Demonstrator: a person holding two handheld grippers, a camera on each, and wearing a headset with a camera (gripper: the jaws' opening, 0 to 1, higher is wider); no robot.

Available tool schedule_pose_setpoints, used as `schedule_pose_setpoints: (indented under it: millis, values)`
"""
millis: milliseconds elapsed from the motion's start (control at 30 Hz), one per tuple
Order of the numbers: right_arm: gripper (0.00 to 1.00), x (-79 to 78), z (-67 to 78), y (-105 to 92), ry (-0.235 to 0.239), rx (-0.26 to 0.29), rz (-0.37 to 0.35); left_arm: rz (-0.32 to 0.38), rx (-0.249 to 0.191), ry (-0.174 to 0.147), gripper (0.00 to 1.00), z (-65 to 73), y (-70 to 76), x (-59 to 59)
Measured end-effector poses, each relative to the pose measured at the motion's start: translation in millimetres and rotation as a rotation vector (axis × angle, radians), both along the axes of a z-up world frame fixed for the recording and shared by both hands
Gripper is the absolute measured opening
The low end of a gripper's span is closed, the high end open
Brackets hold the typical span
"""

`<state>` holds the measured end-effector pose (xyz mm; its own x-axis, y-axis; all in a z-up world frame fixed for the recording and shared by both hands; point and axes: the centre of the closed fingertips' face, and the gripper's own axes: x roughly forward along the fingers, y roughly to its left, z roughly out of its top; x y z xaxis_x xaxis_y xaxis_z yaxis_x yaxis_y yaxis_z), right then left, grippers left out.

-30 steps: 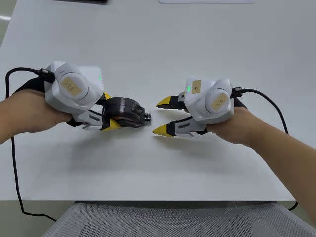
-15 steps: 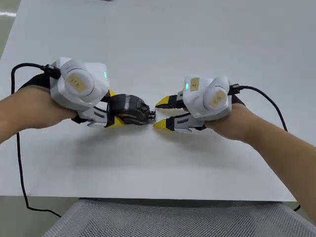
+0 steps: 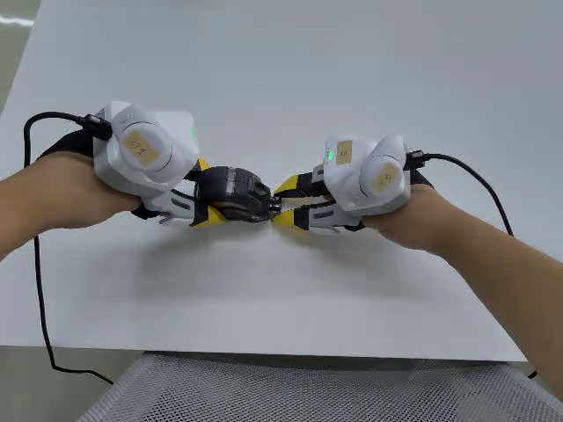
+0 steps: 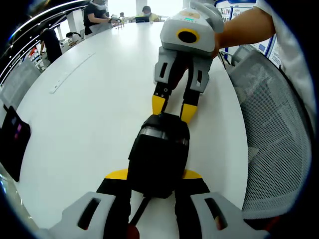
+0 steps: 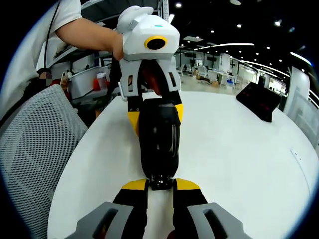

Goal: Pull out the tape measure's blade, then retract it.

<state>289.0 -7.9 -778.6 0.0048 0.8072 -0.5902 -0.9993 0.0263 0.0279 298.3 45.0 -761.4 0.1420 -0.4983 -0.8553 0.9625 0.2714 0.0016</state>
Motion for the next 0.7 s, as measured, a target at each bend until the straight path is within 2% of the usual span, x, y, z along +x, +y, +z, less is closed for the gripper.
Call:
schedule_pose_setpoints:
  millis: [700]
  values:
    - [0.10,0.9,1.4,0.4,0.010,0.022,-0.022,-0.007,0.008,-0.011,0.28,0.2,0.3,0.5]
